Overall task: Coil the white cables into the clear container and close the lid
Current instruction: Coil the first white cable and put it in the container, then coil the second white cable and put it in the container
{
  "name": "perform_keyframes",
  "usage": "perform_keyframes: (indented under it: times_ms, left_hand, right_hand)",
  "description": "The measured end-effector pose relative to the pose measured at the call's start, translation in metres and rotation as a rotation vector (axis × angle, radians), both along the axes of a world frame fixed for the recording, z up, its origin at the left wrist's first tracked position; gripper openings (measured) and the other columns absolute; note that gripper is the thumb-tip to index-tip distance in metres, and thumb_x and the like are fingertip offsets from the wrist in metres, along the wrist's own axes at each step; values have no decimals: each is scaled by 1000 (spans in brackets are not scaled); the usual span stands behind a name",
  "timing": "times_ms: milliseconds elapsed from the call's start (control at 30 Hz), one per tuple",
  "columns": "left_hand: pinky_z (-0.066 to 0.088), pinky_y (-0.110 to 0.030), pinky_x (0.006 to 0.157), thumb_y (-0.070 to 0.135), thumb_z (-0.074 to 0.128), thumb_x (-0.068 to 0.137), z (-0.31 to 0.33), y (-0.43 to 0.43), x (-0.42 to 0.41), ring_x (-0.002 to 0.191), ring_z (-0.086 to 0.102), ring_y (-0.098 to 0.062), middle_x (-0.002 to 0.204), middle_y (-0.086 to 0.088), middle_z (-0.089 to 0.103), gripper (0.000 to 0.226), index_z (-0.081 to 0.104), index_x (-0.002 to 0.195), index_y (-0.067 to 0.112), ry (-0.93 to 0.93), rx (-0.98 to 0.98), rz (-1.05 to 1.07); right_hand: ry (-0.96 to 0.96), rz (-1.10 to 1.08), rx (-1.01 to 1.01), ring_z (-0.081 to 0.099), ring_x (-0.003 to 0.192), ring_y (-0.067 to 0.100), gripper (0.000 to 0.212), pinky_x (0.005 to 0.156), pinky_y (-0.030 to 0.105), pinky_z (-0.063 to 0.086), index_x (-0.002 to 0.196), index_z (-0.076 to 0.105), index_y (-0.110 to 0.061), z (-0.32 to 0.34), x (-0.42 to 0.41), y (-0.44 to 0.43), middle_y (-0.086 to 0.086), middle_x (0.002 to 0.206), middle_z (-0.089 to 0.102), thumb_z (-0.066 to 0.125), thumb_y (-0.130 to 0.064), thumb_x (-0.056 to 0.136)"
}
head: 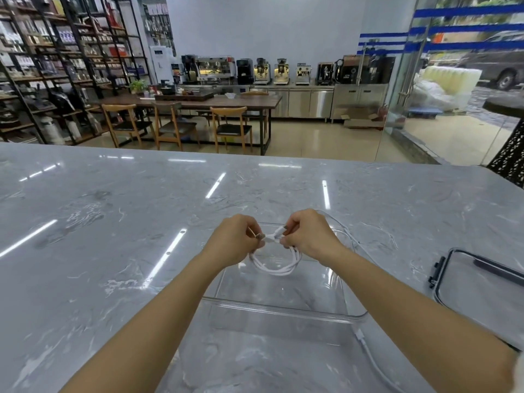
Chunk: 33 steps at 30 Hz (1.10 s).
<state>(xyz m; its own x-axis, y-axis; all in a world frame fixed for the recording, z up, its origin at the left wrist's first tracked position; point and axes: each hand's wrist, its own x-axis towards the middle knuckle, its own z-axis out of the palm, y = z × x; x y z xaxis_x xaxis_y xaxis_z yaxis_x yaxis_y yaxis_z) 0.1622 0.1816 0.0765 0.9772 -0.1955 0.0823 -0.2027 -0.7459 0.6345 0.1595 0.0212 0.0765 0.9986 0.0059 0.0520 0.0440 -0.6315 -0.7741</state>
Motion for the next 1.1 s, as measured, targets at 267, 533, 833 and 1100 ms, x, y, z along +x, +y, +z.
perform_keyframes:
  times_ms: [267,533,833,1100]
  left_hand:
    - [38,-33,68,3,44,88,-22,-3,13,98,58,-32,112,-15,58,24,47,112,6,-94,831,-158]
    - [43,-35,79,13,50,89,-40,-2,24,109,59,-31,122,-12,59,33,48,122,11,-56,1003,-231]
    - [44,-35,81,24,51,88,-39,-4,25,111,57,-29,122,-10,59,34,48,121,13,-39,1011,-226]
    - [42,-35,73,40,45,93,23,-18,1,103,58,-28,117,-8,60,40,46,122,13,-292,787,-124]
  right_hand:
    - [112,126,-306,56,80,24,19,66,27,41,78,54,-12,-31,24,35,13,95,62,69,-3,74]
    - [82,196,-563,57,98,36,16,68,32,38,96,56,-8,-53,26,41,17,109,60,51,-4,82]
    - [39,354,-834,54,109,34,28,75,35,39,115,48,-8,-38,16,36,15,122,54,47,-16,89]
    - [-130,225,-724,55,106,24,36,81,35,44,124,46,-17,38,-30,-23,4,125,56,49,-34,92]
